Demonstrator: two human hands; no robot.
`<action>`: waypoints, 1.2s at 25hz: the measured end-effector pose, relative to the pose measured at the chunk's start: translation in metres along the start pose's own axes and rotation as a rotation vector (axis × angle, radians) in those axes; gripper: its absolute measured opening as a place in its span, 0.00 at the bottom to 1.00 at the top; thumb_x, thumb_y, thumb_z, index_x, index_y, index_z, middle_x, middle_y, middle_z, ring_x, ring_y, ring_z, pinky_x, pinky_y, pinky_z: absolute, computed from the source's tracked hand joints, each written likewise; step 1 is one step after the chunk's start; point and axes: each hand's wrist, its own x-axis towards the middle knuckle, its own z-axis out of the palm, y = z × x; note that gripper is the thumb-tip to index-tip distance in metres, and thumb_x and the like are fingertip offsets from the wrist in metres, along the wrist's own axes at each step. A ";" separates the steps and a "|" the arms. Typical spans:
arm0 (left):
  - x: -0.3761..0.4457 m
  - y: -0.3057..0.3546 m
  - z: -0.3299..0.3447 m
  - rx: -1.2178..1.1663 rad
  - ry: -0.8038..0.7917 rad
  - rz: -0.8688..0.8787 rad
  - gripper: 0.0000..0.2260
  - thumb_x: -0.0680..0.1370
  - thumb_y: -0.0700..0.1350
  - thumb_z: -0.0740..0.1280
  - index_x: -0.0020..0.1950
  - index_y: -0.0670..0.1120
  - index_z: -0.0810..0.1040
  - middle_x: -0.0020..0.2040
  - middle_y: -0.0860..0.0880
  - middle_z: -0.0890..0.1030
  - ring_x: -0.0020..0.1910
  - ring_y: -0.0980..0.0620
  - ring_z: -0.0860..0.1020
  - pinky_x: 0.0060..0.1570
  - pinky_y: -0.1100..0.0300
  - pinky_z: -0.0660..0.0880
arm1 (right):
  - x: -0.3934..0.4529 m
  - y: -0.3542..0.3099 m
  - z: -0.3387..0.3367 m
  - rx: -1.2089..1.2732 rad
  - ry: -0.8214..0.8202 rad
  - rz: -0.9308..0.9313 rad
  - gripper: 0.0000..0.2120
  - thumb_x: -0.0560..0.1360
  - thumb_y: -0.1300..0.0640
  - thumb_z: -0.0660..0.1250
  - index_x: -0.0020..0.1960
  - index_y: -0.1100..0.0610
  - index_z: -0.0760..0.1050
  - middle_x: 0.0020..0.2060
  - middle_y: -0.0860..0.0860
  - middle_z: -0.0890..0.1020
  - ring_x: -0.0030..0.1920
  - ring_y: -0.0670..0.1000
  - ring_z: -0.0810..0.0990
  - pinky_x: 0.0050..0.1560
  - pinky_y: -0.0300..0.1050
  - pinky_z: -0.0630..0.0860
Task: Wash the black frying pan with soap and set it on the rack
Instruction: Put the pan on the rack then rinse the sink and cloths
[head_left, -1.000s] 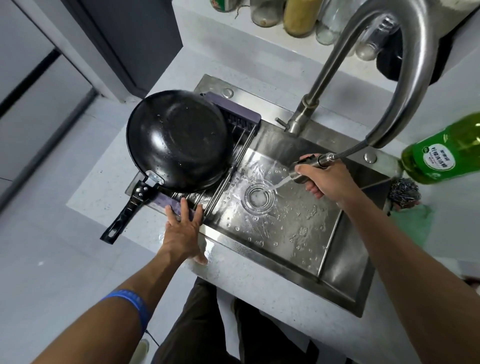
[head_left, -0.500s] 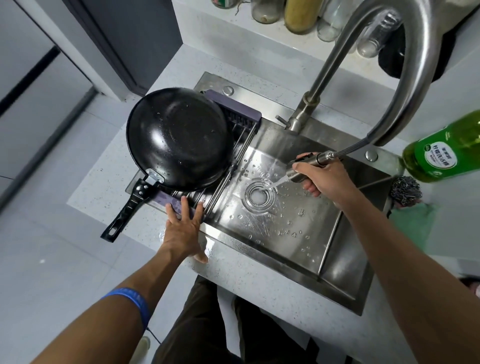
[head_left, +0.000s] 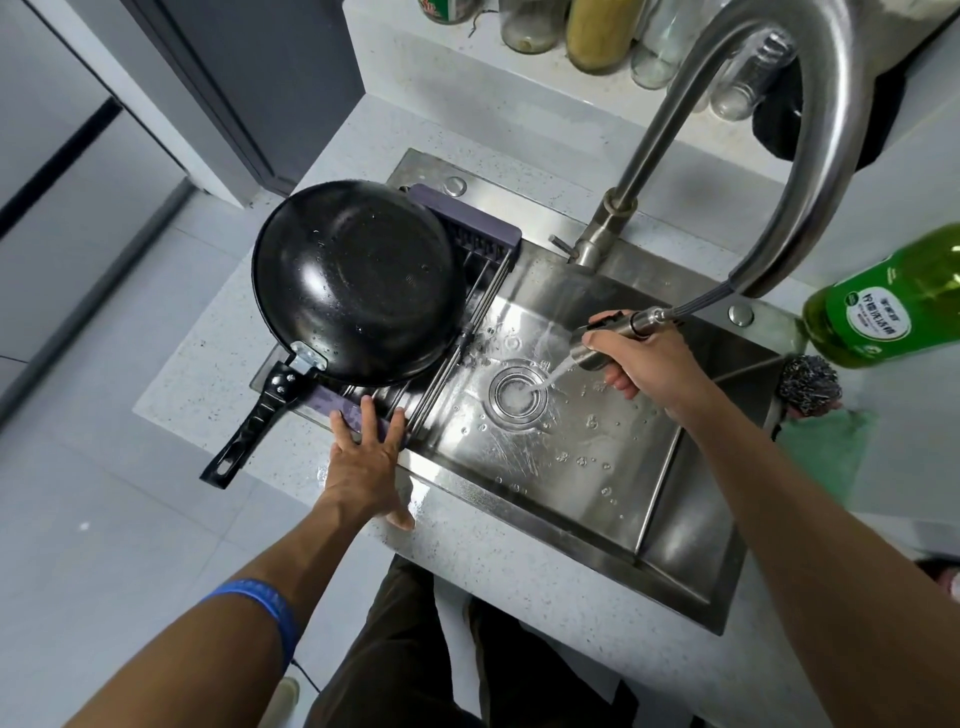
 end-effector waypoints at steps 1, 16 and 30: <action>0.000 0.001 0.000 -0.003 -0.002 0.002 0.65 0.59 0.61 0.80 0.77 0.54 0.32 0.76 0.44 0.29 0.72 0.29 0.32 0.69 0.39 0.60 | 0.001 0.000 0.000 0.004 0.015 -0.006 0.10 0.74 0.52 0.72 0.46 0.60 0.83 0.31 0.59 0.81 0.29 0.51 0.76 0.29 0.42 0.74; 0.000 0.000 0.000 -0.002 -0.001 0.000 0.66 0.59 0.61 0.80 0.77 0.54 0.31 0.75 0.44 0.28 0.72 0.29 0.32 0.69 0.40 0.61 | 0.009 -0.014 0.009 0.201 0.067 -0.174 0.09 0.76 0.54 0.71 0.55 0.45 0.79 0.33 0.45 0.84 0.31 0.42 0.78 0.33 0.38 0.76; 0.000 0.001 -0.001 -0.026 -0.016 0.002 0.67 0.57 0.61 0.81 0.76 0.55 0.31 0.75 0.46 0.26 0.72 0.29 0.33 0.68 0.39 0.63 | -0.001 0.005 -0.057 -0.705 0.431 -0.066 0.14 0.72 0.43 0.66 0.47 0.54 0.77 0.45 0.58 0.82 0.50 0.60 0.81 0.47 0.49 0.72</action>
